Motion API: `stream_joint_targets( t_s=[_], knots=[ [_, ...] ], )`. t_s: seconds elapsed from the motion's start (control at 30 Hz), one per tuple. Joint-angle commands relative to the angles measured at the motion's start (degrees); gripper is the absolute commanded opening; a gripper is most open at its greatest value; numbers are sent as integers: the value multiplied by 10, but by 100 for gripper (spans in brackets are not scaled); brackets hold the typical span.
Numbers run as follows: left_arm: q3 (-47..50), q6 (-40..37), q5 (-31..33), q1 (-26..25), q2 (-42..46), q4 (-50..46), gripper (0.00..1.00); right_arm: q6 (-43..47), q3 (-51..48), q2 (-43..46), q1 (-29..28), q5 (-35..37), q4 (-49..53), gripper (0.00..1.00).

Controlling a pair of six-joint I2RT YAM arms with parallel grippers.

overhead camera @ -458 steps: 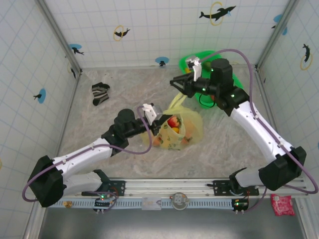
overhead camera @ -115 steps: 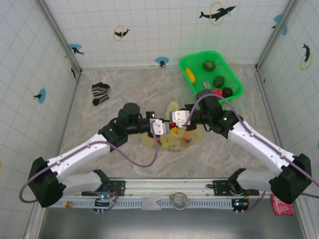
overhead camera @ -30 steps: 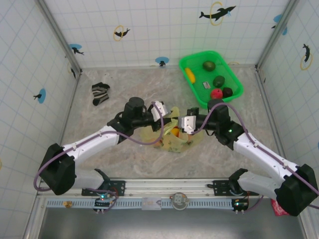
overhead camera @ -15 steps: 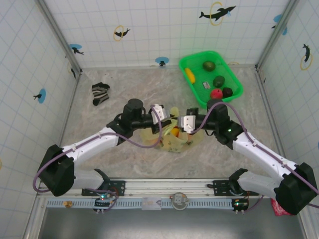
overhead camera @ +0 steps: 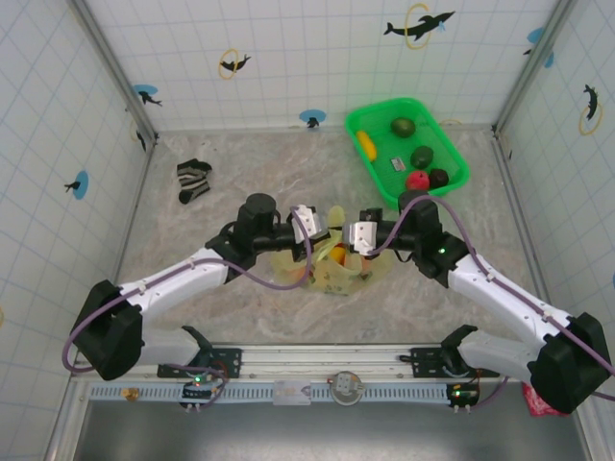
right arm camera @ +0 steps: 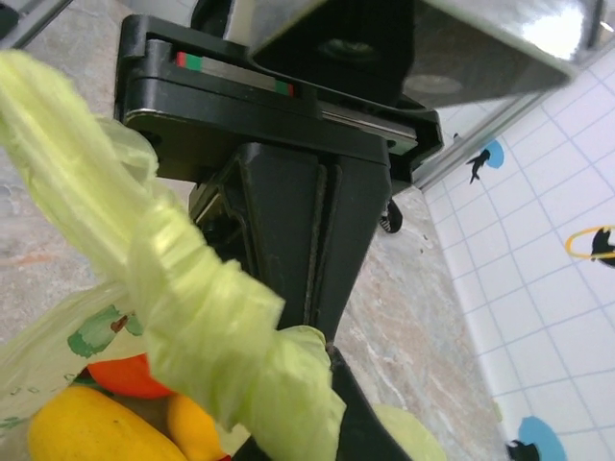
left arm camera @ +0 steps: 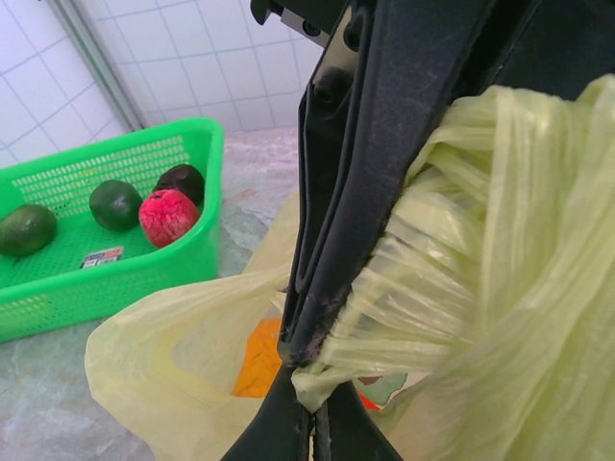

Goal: Place the fake fruits into the plastic bag and tie a complex knot

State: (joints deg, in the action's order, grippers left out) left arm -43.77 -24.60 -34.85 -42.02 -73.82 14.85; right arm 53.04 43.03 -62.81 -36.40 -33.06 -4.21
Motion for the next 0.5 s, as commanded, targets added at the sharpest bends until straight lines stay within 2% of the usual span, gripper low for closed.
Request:
stream_joint_targets(
  t_s=[0.0, 0.07, 0.23, 0.33, 0.37, 0.47],
  knots=[
    [14, 3, 20, -1, 19, 38, 0, -18, -3, 14, 0, 15, 15, 19],
    [25, 12, 32, -1, 23, 49, 0, -22, -15, 32, 0, 30, 14, 25],
    [42, 34, 66, -1, 35, 71, 0, -41, -45, 74, -1, 55, 14, 31],
    [51, 76, 94, -1, 41, 92, 0, -71, -56, 104, -15, 79, 19, 36],
    [53, 90, 100, -1, 42, 96, 0, -97, -66, 117, -22, 97, 4, 38],
    [61, 125, 119, -1, 50, 100, 0, -301, -98, 162, -55, 229, -117, 41]
  ],
)
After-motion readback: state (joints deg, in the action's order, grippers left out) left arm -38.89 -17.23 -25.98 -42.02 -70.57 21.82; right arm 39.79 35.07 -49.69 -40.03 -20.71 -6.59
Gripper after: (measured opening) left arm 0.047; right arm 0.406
